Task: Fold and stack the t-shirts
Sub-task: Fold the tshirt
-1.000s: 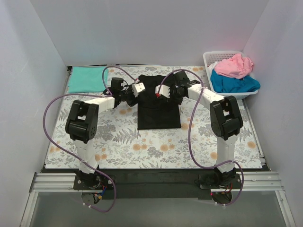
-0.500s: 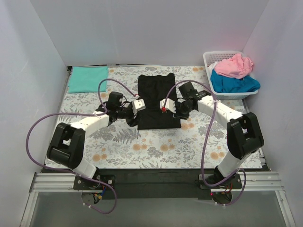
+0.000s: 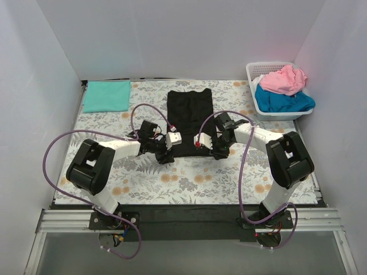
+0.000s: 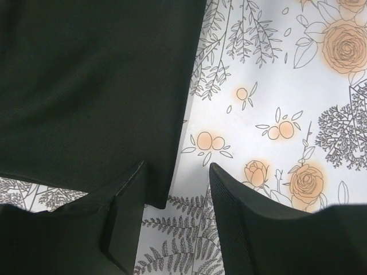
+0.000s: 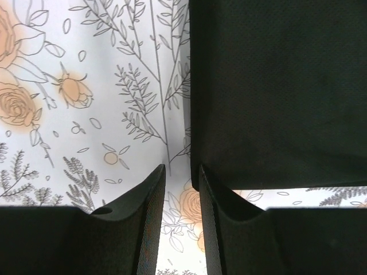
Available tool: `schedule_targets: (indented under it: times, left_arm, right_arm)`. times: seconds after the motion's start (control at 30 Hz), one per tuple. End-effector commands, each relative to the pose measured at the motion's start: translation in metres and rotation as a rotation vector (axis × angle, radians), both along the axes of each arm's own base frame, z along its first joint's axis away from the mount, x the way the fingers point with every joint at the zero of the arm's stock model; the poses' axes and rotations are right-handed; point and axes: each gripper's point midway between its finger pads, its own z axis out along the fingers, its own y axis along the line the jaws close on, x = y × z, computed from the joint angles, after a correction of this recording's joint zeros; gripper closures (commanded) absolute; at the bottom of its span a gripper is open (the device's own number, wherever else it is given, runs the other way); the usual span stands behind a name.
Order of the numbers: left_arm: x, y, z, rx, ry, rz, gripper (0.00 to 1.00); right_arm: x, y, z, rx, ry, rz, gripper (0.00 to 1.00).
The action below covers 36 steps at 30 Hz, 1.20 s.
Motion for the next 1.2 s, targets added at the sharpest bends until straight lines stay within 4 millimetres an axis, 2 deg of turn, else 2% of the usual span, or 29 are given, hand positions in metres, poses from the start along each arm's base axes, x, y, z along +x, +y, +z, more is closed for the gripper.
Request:
schedule_targets:
  times: [0.0,0.1,0.13,0.23,0.27,0.37,0.43,0.5,0.53,0.67,0.73,0.87,0.93,1.03,1.13,1.17]
  left_arm:
    - [0.007,0.001,-0.004,0.026,-0.047,-0.013,0.57]
    - [0.005,0.005,-0.013,0.055,-0.038,-0.012,0.62]
    - [0.006,0.006,-0.015,0.064,-0.039,-0.012,0.69]
    - [0.011,0.009,-0.016,0.091,-0.044,-0.002,0.81]
    - [0.012,0.009,-0.016,0.092,-0.045,-0.002,0.87]
    - [0.018,0.005,-0.004,0.075,-0.074,-0.007,1.0]
    - [0.026,0.001,0.01,0.057,-0.101,-0.002,1.0]
    - [0.03,0.0,0.022,0.041,-0.11,0.003,1.0]
    - [0.039,-0.002,0.034,0.024,-0.127,0.015,1.0]
    - [0.054,-0.001,0.07,-0.013,-0.164,0.029,1.0]
    - [0.06,0.0,0.081,-0.022,-0.183,0.036,1.0]
    - [0.067,0.002,0.101,-0.029,-0.215,0.031,1.0]
    - [0.066,0.001,0.107,-0.038,-0.222,0.023,1.0]
    - [0.053,0.0,0.114,-0.055,-0.211,-0.016,1.0]
    - [0.024,0.002,0.107,-0.03,-0.199,-0.095,1.0]
    - [0.012,0.004,0.103,-0.016,-0.178,-0.11,1.0]
  right_arm:
    - [0.0,-0.001,-0.012,-0.009,-0.006,-0.003,0.64]
    - [0.0,-0.003,-0.019,-0.026,-0.003,-0.013,0.72]
    - [0.002,-0.003,-0.019,-0.029,-0.008,-0.016,0.75]
    - [0.004,-0.004,-0.017,-0.033,-0.019,-0.024,0.9]
    - [0.006,-0.005,-0.015,-0.037,-0.028,-0.028,0.98]
    - [0.015,-0.003,-0.005,-0.029,-0.063,-0.039,0.99]
    - [0.018,0.0,0.006,-0.021,-0.075,-0.04,0.99]
    - [0.029,0.006,0.024,0.005,-0.106,-0.042,0.99]
    - [0.029,0.007,0.031,0.006,-0.103,-0.042,0.99]
    - [0.048,0.011,0.065,0.045,-0.174,-0.051,0.99]
    - [0.057,0.014,0.083,0.063,-0.212,-0.053,0.99]
    - [0.064,0.012,0.101,0.073,-0.233,-0.06,0.99]
    - [0.061,0.011,0.105,0.073,-0.234,-0.057,0.99]
    - [0.052,0.008,0.11,0.079,-0.225,-0.055,0.99]
    - [0.031,0.003,0.108,0.085,-0.183,-0.049,0.99]
    - [0.018,0.002,0.101,0.078,-0.153,-0.037,0.99]
